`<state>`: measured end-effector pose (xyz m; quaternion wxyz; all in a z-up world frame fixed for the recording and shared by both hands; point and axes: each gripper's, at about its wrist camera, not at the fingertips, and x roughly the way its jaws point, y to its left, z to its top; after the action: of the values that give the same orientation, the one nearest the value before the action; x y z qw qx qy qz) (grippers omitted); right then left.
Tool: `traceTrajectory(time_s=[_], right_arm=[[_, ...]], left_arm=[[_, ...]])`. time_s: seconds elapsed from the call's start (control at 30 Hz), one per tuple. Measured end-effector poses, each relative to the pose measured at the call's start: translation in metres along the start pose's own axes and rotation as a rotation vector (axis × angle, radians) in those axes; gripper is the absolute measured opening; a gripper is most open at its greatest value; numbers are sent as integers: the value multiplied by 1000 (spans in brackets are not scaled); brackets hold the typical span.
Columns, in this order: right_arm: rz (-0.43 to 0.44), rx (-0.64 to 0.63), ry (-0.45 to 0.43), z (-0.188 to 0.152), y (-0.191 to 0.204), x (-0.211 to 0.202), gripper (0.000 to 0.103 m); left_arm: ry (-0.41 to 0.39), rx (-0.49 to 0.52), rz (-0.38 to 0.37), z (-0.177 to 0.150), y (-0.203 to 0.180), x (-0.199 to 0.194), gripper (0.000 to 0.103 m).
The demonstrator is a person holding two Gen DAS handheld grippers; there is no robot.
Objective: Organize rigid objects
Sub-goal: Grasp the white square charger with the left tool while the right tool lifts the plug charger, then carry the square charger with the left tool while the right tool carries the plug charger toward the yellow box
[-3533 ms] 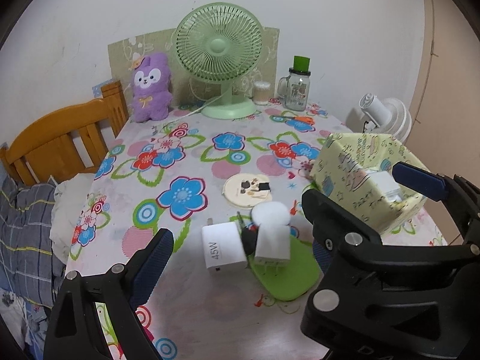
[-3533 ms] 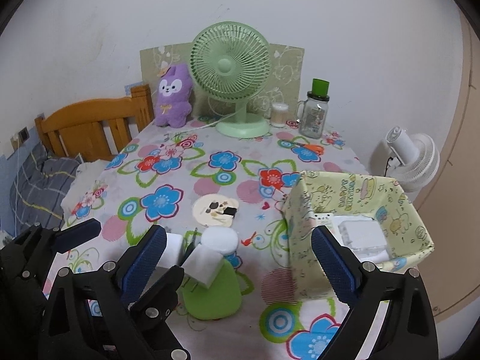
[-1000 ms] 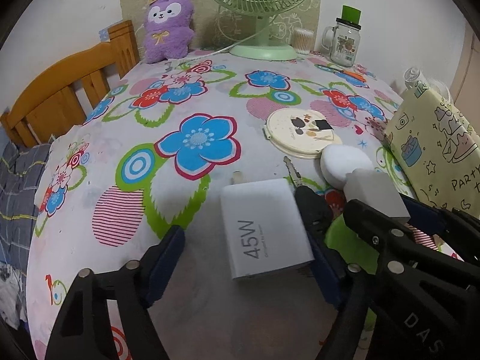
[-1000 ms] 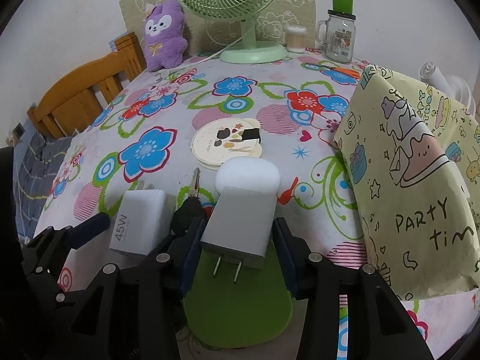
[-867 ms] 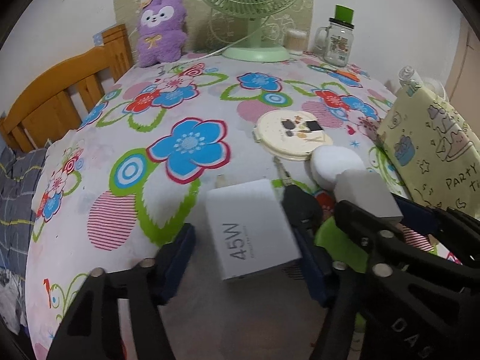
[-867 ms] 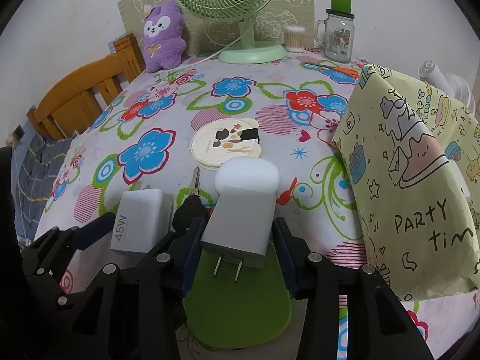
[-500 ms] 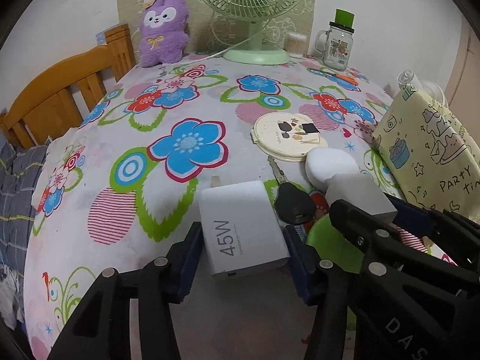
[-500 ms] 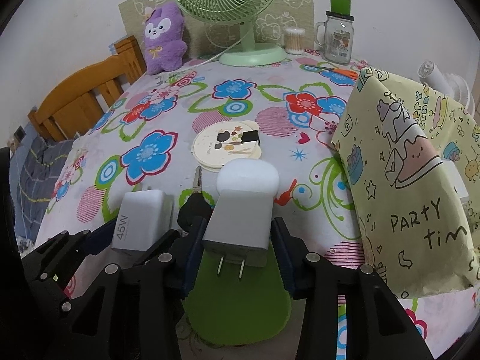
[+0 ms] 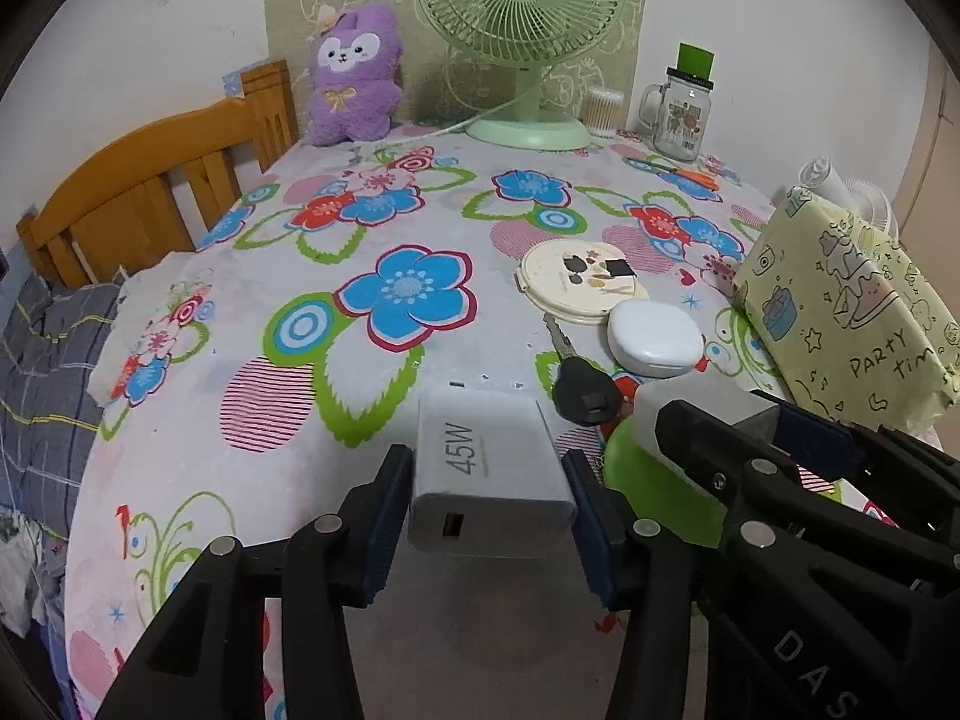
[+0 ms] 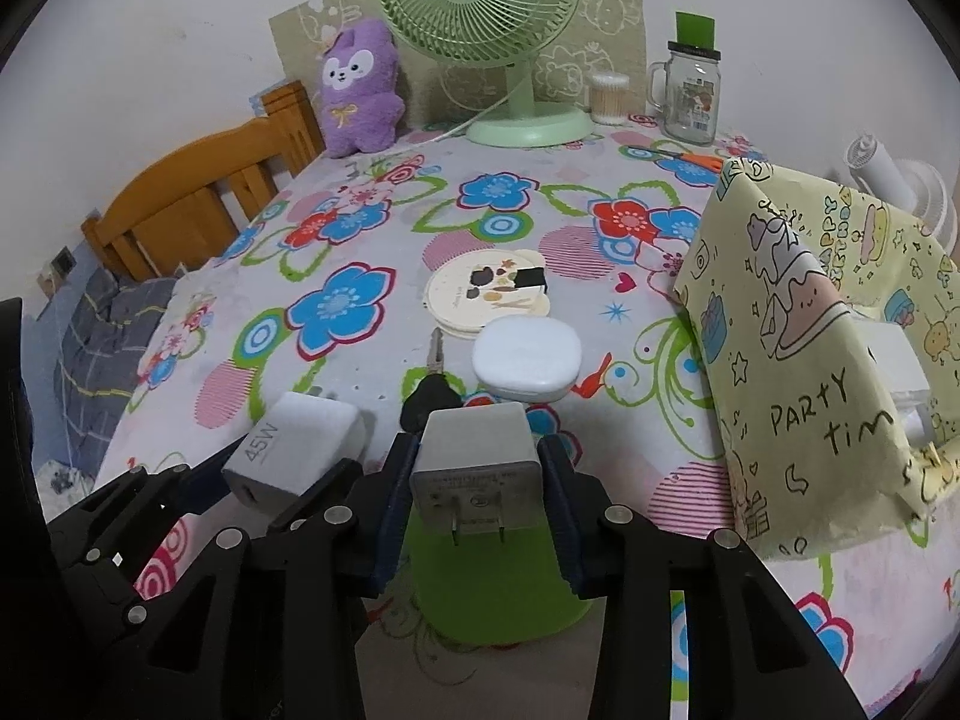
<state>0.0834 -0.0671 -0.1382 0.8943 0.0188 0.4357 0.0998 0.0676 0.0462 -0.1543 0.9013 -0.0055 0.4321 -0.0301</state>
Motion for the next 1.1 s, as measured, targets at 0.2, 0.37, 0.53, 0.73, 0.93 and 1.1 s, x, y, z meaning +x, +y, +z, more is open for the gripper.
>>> traceTrajectory(time_s=[0.2,0.37,0.53,0.73,0.93,1.1], right_arm=[[-14,-23,18,-7,4,0,44],[-14,-18,40,-12,3,5,44],[-17,-4,26,-11,1,8,44],[-30,-9,37,-7,1,18,45],[-18,-19,45,-5,3,22,45],[-10,-13,48,-5,2,18,44]], left_arm=[[17,-19,-2,-9,2,0,51],[34,-17,0,-14,2,4,51],[25,-17,8,-12,2,7,51],[33,0,31,-8,-1,17,51],[35,-3,22,-8,-1,17,47],[36,-1,24,-7,-1,14,47]])
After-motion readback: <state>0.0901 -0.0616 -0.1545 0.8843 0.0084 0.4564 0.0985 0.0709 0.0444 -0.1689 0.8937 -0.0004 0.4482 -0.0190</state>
